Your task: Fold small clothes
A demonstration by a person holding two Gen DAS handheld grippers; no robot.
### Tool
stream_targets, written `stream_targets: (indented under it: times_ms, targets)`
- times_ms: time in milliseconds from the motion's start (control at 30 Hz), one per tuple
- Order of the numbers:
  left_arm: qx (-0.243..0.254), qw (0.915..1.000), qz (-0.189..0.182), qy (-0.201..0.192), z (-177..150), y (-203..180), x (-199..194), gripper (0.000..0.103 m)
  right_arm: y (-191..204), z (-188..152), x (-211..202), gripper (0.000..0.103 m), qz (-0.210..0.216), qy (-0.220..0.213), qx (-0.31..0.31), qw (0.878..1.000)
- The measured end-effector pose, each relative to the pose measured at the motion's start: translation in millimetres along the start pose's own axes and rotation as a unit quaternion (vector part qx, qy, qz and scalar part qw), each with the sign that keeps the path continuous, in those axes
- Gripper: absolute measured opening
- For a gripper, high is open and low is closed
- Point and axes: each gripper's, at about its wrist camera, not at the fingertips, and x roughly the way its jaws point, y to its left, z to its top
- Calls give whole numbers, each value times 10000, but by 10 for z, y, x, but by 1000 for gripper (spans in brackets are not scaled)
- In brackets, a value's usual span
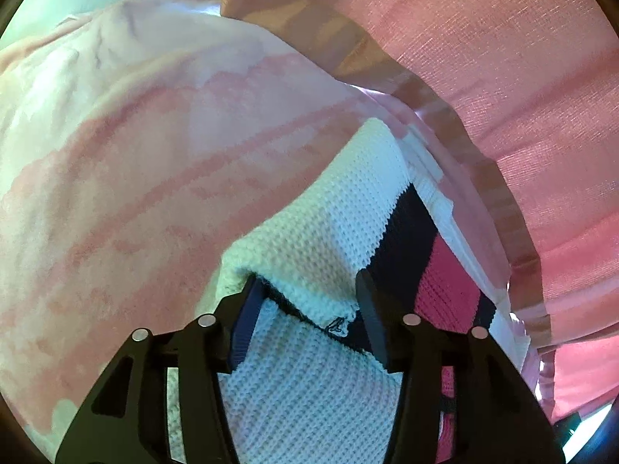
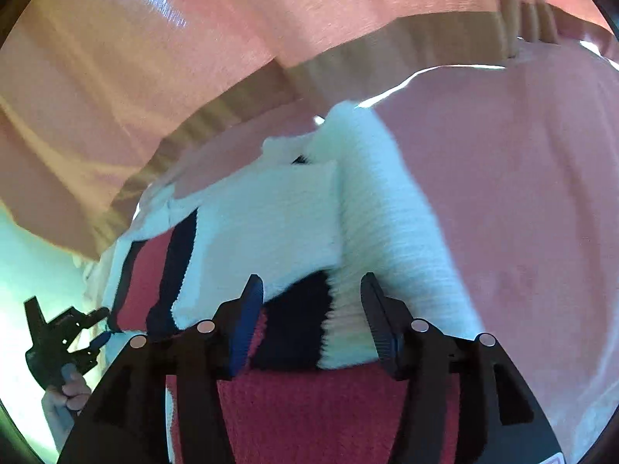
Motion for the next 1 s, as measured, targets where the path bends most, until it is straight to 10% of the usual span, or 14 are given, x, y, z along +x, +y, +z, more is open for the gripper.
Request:
stream_targets:
  times_ms: [100,133,200,367,500,767,1000]
  targets:
    - [-146,9998,-141,-16,20,53,9,45,59,14,166,42,18,-5,84,10000]
    - [-223,9996,-147,-31,34,75,6,36,85,42,200,4,80,2,87,9999]
    - [-343,9991,-179,-183,72,110,-57,19,153,109,153,6,205,-83,118,9997]
    - [-221,9993,-194,-214,75,94,-106,17,276,147,-499,5,331,-1051,-294,9935]
    - [-178,9998,111,-74,0,57,20,17,-63,21,58,5,-385,-42,-288,9988]
    - [140,9993,338,-56,10,-43,-4,20,-69,-28,-99,9,-530,-87,-546,9971]
    - [472,9987,177,-36,-188,-8,-482,61,-302,-846,-1309,49,-558,-372,-783,9947]
